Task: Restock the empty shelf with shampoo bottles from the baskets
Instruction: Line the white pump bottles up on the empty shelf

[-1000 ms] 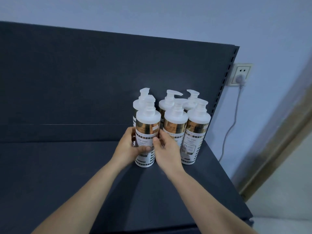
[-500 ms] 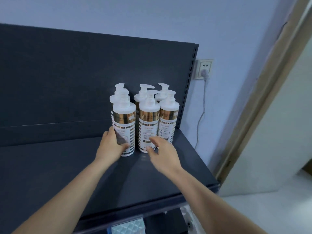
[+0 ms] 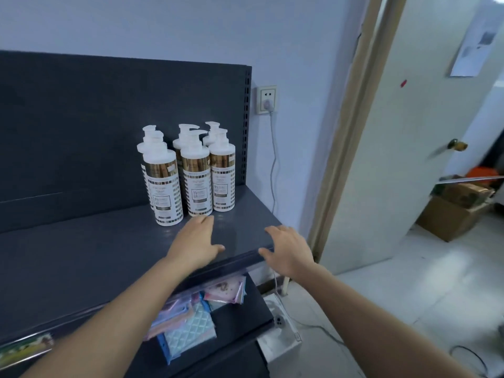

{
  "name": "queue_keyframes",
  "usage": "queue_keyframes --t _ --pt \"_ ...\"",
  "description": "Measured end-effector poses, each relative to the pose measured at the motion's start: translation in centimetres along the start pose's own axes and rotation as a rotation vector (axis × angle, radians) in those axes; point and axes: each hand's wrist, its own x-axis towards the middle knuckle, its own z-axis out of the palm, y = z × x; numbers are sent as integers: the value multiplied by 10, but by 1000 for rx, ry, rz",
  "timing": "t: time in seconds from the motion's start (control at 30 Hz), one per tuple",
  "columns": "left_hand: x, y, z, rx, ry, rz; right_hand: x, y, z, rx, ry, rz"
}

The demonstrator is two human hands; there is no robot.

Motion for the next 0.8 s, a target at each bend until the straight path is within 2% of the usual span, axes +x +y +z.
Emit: queue_keyframes --t 0.2,0.4,0.57,0.8 --pt "-14 46 17 82 -89 269 -50 33 -3 -86 -39 201" --pt "-15 68 39 105 -161 513 -93 51 1 -149 -4 429" --pt "-25 75 52 156 -201 759 -139 44 16 -155 -5 680" --pt "-68 79 73 143 -324 1000 -236 11 44 -118 -4 981"
